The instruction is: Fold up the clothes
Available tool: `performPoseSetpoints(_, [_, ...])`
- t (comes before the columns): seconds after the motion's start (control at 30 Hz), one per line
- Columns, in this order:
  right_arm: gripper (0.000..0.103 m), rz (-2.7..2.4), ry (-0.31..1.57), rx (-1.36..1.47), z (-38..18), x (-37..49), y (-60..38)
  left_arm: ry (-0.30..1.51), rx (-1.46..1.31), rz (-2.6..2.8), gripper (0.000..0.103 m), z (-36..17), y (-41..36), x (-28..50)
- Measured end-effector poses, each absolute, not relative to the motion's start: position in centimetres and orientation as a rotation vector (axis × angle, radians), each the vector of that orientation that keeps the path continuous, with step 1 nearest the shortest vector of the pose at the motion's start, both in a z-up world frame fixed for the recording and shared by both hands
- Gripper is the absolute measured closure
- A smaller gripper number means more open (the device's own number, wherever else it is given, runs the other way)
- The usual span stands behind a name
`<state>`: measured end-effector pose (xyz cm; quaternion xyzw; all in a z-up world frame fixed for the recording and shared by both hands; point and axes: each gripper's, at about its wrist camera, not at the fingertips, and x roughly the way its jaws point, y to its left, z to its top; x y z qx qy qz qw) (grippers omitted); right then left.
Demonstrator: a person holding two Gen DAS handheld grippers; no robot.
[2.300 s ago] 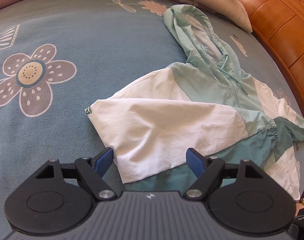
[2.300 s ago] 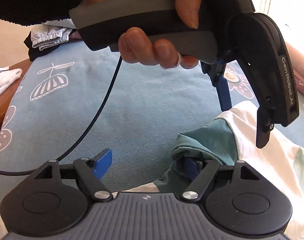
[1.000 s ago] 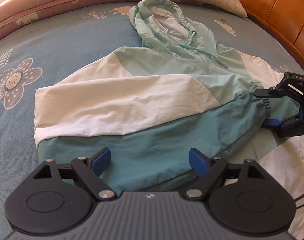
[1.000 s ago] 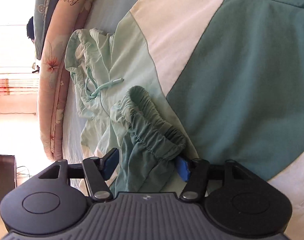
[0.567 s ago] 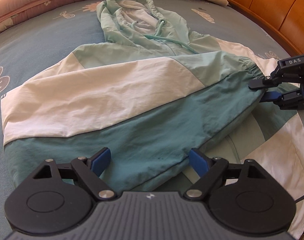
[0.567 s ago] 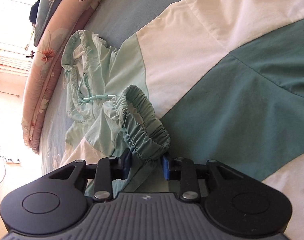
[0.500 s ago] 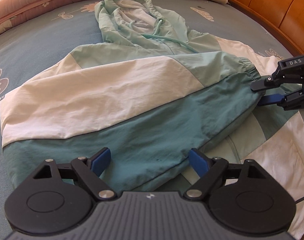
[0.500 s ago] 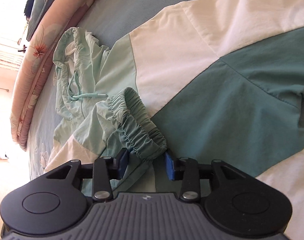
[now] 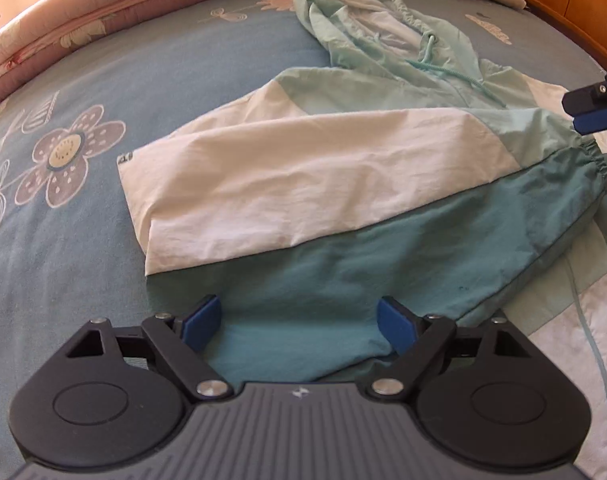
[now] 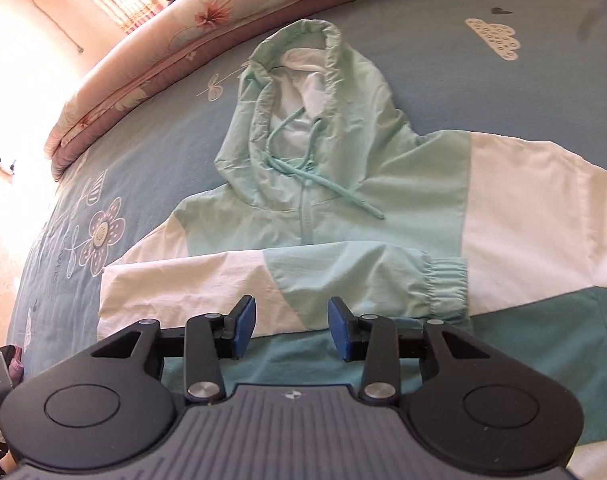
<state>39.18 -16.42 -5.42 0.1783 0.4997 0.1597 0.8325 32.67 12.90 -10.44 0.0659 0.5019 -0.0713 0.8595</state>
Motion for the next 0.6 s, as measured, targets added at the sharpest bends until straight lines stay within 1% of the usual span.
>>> performPoseSetpoints(0.1, [0.059,0.461,1.057,0.3,-5.0,41.0,-11.5,0.969,0.118,-0.187,0.018,-8.6,13.4,31.8])
performPoseSetpoints(0.2, [0.059,0.601,1.059,0.178,-4.3,43.1,-5.9,0.952,0.113,-0.189,0.018,-8.2,14.2,31.2])
performPoseSetpoints(0.3, [0.059,0.757,1.075,0.069,-3.9,45.1,0.0,1.014,0.068,-0.172,0.019,-9.8,15.2,31.3])
performPoseSetpoints(0.37, [0.059,0.856,1.098,-0.003,-4.0,45.8,4.0,1.0,0.058,-0.18,0.018,-10.3,15.4,30.9])
performPoseSetpoints(0.5, [0.059,0.991,1.161,-0.195,-5.7,45.8,11.1,0.97,0.027,-0.188,0.018,-10.9,15.8,30.4])
performPoseSetpoints(0.53, [0.06,1.007,1.179,-0.268,-6.6,45.4,12.8,0.963,0.015,-0.19,0.018,-11.1,15.9,30.3])
performPoseSetpoints(0.6, [0.06,1.012,1.181,-0.35,-8.1,44.7,14.4,0.95,-0.01,-0.196,0.018,-11.3,16.3,30.0])
